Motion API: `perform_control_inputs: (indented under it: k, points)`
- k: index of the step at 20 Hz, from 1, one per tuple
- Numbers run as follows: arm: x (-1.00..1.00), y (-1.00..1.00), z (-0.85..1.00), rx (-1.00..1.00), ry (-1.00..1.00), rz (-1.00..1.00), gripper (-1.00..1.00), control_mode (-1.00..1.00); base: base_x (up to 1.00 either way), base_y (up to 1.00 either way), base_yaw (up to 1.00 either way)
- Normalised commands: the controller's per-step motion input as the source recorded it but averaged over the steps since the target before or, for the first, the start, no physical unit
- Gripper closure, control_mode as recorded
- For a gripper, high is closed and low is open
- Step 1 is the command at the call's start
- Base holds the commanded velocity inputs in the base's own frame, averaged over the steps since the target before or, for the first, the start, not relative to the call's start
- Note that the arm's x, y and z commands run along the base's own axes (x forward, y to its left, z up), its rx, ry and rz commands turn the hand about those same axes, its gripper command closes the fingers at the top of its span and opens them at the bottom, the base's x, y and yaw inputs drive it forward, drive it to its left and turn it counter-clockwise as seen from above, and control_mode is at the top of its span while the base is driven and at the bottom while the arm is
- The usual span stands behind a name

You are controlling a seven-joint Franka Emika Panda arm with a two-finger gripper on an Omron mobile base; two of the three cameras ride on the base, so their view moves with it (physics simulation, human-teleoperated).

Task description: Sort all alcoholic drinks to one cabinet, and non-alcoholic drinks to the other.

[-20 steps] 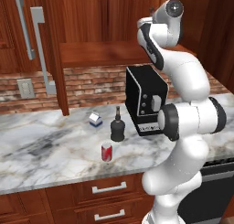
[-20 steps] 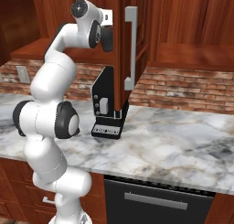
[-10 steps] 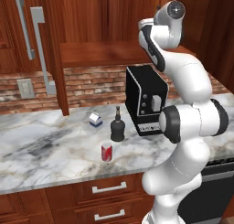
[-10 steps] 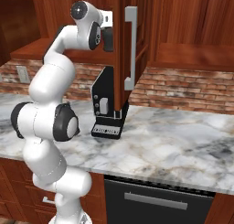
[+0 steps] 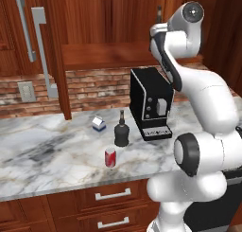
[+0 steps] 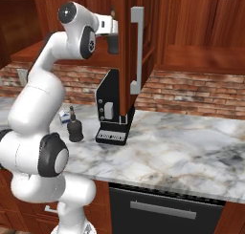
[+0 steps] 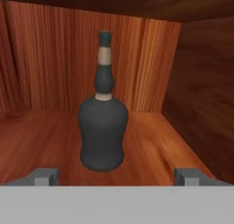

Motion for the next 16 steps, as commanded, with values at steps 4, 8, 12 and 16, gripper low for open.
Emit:
perform_control_inputs:
  k: [4,8,12,16]
  points:
    - [-1.0,0.29,-0.51,0.0,0.0,-0.13,-1.0,-1.0,0.0,0.0,0.0]
    - [-1.0,0.42,-0.64,0.0,0.01,-0.09,-1.0,-1.0,0.0,0.0,0.0]
    - [-1.0,0.42,-0.48,0.02,0.06,-0.03,-1.0,-1.0,0.0,0.0,0.0]
    - [-0.93,0.23,-0.2,0.08,0.15,0.0,-1.0,-1.0,0.0,0.0,0.0]
